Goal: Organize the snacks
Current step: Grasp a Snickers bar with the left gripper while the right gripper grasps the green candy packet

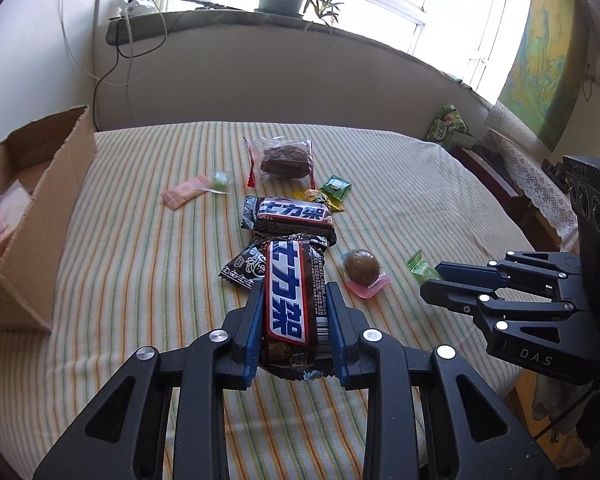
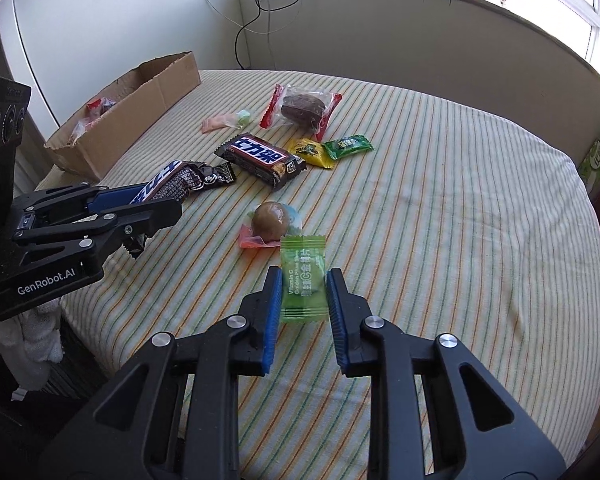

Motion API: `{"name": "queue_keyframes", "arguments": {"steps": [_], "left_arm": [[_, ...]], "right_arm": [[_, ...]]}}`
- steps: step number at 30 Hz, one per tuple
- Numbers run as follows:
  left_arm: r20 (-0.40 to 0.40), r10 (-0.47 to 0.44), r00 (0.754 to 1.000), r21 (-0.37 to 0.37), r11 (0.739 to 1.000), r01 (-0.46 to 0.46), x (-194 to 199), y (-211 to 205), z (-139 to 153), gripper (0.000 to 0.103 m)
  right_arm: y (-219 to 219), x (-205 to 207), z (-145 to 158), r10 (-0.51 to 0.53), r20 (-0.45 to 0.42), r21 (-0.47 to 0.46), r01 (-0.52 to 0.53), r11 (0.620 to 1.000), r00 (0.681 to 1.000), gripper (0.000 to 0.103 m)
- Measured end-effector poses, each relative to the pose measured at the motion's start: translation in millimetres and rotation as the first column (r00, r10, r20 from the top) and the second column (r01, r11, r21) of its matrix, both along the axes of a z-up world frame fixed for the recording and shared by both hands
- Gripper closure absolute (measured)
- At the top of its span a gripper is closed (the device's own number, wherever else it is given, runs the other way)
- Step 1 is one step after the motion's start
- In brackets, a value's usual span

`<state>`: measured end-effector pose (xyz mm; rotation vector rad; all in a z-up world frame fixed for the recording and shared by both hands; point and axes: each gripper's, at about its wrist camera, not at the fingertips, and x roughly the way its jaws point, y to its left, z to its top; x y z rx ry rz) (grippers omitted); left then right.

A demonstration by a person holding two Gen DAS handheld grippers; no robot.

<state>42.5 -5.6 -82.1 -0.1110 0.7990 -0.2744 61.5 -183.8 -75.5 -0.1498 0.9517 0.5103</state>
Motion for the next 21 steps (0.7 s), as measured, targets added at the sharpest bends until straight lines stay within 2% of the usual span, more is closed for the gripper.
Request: {"name": "queue_keyframes", "arguments": {"steps": [11,21], "left_arm": [[0.059,0.092,0.994,-0.015,0.996,-0.091,-5.2,36.2,21.6,0.076],[0.106,0.175,0.979,0.015,0.984,-0.178,-5.8,67.4,36.8,0.076]], "right_arm": [[19.1,9.6,20.5,0.030,0.043,0.021,-0.031,0.999,0.999,0.080],[47.9,22.0,34.6,0.076,0.064,0.040,-0.079,0.996,0.995,0.080]]}}
